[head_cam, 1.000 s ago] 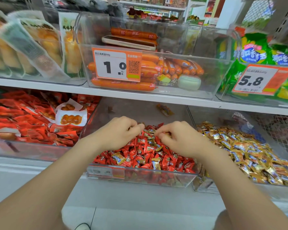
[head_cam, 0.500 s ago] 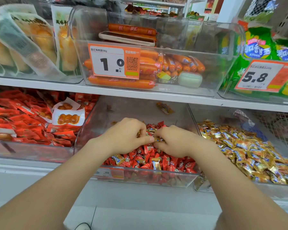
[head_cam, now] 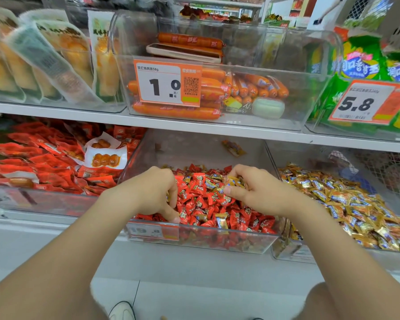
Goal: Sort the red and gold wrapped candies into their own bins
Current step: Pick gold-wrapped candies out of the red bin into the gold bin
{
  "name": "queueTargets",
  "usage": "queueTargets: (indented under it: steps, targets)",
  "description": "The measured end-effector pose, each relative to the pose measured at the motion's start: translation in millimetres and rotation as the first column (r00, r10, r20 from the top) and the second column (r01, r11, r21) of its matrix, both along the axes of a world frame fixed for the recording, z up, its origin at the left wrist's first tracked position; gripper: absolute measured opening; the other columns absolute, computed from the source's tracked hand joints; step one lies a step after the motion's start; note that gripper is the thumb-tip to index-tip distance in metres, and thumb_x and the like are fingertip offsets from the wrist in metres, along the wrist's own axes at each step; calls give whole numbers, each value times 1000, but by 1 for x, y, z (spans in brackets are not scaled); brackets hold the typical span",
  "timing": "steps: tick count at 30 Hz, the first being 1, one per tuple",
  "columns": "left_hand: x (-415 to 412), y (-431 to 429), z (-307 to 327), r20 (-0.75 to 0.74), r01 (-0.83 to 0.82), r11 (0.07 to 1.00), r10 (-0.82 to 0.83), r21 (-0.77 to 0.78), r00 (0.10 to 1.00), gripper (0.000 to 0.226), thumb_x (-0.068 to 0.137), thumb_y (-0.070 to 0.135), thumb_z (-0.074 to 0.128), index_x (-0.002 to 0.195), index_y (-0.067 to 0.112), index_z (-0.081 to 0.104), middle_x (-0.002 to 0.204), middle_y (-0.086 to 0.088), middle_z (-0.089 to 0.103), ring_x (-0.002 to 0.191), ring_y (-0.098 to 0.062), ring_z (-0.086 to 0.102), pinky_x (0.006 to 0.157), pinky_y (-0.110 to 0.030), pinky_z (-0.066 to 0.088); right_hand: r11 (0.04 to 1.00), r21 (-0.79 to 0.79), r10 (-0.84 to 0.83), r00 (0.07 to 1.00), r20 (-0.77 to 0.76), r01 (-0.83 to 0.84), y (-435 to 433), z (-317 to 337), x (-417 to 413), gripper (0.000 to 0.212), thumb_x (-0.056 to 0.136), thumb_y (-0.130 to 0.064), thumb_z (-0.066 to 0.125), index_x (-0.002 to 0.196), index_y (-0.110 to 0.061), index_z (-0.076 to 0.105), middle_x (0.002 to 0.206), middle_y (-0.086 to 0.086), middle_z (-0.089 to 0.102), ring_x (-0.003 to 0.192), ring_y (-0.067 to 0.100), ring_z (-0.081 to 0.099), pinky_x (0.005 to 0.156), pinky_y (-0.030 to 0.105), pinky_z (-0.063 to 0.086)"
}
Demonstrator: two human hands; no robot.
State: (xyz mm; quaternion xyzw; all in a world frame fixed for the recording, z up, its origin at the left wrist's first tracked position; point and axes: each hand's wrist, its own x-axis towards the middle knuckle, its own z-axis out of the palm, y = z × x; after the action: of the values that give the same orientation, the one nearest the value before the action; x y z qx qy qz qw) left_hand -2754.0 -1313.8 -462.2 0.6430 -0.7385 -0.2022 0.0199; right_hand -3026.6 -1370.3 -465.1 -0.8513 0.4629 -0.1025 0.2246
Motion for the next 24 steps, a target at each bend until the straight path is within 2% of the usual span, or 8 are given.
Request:
queueTargets:
  steps: [5, 8, 11, 13, 15, 17, 20, 24]
  targets:
    - [4, 3, -3, -39, 81, 996, -82, -33, 996, 12, 92, 32, 78, 81, 27, 79, 86, 18, 73, 83, 6, 64, 75, -20, 48, 995, -86, -52, 998, 25, 54, 1, -7, 4, 20, 105, -38, 61, 114, -22, 54, 68, -7, 55, 62, 3, 52, 54, 21, 33]
    - [-3, 4, 1, -82, 75, 985, -88, -154, 993, 27, 104, 25, 53, 79, 24, 65, 82, 14, 65, 76, 2, 57, 66, -19, 40, 985, -172, -25, 999, -41, 18, 1, -9, 7, 20, 106, -37, 57, 115, -20, 49, 91, -9, 52, 82, 14, 54, 69, 32, 40]
    - [-15, 2, 1, -184, 46, 955, -103, -293, 977, 39, 107, 34, 47, 73, 16, 53, 71, 6, 59, 64, -5, 49, 63, -31, 40, 977, -202, 37, 983, -182, -75, 2, -9, 11, 19, 107, -37, 54, 115, -22, 44, 99, -6, 53, 93, 24, 58, 79, 45, 50]
    - [-20, 1, -4, -191, 80, 963, -132, -256, 973, 45, 103, 51, 54, 72, 19, 51, 67, 6, 58, 62, -6, 50, 62, -32, 43, 973, -199, 75, 977, -201, -116, 3, -12, 12, 18, 106, -34, 55, 115, -24, 43, 94, -6, 57, 89, 23, 59, 77, 47, 52]
    - [-24, 0, -10, -155, 137, 974, -165, -178, 974, 45, 96, 59, 64, 75, 21, 51, 71, 4, 61, 68, -8, 52, 62, -35, 43, 974, -186, 106, 983, -147, -132, 4, -14, 12, 15, 105, -29, 56, 114, -27, 44, 82, -6, 59, 73, 12, 54, 70, 46, 51]
    - [-27, 0, -12, -184, 161, 978, -183, -130, 966, 39, 93, 52, 72, 79, 23, 50, 73, 2, 64, 71, -10, 54, 62, -35, 43, 981, -141, 121, 990, -77, -131, 5, -14, 9, 14, 104, -26, 57, 110, -29, 45, 69, -4, 57, 57, 9, 47, 61, 42, 47]
    - [-29, 0, -8, -210, 183, 973, -209, -138, 955, 32, 93, 37, 78, 80, 26, 50, 78, 4, 63, 77, -14, 58, 65, -37, 49, 989, -106, 102, 995, 2, -101, 4, -15, 5, 14, 103, -25, 59, 106, -31, 47, 56, -7, 52, 48, 13, 45, 54, 35, 38]
    - [-32, 1, -6, -152, 236, 965, -252, -118, 956, 22, 96, 31, 74, 87, 30, 54, 83, 10, 56, 83, -1, 47, 63, -24, 34, 985, -165, 57, 997, 55, -47, 2, -13, 3, 11, 102, -28, 61, 108, -34, 53, 55, -13, 58, 49, 13, 49, 49, 23, 31]
